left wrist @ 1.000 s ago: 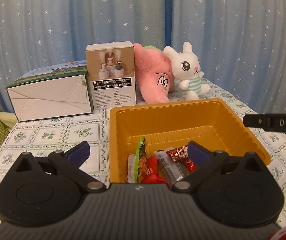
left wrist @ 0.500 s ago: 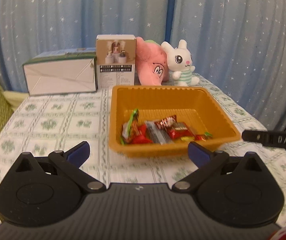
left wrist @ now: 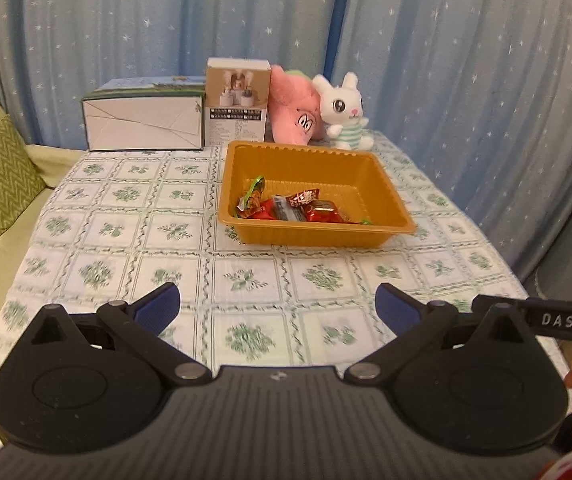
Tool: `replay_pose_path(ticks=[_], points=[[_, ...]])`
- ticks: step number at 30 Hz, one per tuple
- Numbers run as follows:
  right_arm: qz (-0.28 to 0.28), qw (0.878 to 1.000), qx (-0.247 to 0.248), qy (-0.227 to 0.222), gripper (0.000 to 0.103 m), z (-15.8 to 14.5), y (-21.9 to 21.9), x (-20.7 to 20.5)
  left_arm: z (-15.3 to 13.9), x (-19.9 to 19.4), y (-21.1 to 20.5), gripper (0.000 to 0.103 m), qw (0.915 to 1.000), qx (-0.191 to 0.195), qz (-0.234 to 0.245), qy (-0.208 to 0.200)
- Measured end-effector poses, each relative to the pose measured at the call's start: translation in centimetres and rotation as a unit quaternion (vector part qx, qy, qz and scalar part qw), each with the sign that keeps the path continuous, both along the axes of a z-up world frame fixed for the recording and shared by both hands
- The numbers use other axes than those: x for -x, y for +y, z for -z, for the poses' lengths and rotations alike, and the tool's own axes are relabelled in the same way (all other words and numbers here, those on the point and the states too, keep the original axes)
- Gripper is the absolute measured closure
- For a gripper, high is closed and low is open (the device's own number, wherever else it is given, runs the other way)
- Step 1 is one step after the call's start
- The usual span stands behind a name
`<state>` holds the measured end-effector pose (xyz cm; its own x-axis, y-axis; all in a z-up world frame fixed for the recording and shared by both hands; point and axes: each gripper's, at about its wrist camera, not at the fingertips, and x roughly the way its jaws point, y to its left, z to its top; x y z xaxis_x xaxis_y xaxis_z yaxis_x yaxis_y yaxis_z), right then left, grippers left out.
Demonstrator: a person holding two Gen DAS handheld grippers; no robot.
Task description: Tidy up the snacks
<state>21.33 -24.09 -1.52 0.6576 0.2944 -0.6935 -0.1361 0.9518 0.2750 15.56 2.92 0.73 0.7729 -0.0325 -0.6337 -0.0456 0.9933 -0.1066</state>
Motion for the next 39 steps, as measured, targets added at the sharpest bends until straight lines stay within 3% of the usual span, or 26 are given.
replay_pose_path(ticks=[4,8,13,19,27,39], points=[[-0.004,1.0,-0.005,0.004,0.018,-1.4,-0.4,3.3,-1.5,3.5,-0.5,0.0,1.0,0.005,-0.005,0.001],[-0.013,1.0,0.006,0.004,0.018,-2.6,-0.7,6.4,-2.3,6.6,-1.1,0.0,0.9998,-0.015,-0.014,0.003],[-0.017,0.999,0.048,0.002,0.018,-4.2,-0.9,9.8,-3.1,9.4,-1.9,0.0,0.9993,-0.028,-0.02,0.015],[-0.016,0.999,0.044,-0.011,0.018,-6.3,-1.9,12.7,-4.2,12.0,-2.4,0.0,0.9989,-0.018,-0.041,0.016],[-0.031,0.998,0.046,-0.032,0.018,-8.1,-1.7,15.6,-4.9,13.8,-3.2,0.0,0.9992,-0.021,-0.034,0.008],[-0.039,0.997,0.052,-0.041,0.018,-8.5,-1.3,16.1,-4.9,14.2,-3.3,0.0,0.9992,-0.019,-0.035,0.003]])
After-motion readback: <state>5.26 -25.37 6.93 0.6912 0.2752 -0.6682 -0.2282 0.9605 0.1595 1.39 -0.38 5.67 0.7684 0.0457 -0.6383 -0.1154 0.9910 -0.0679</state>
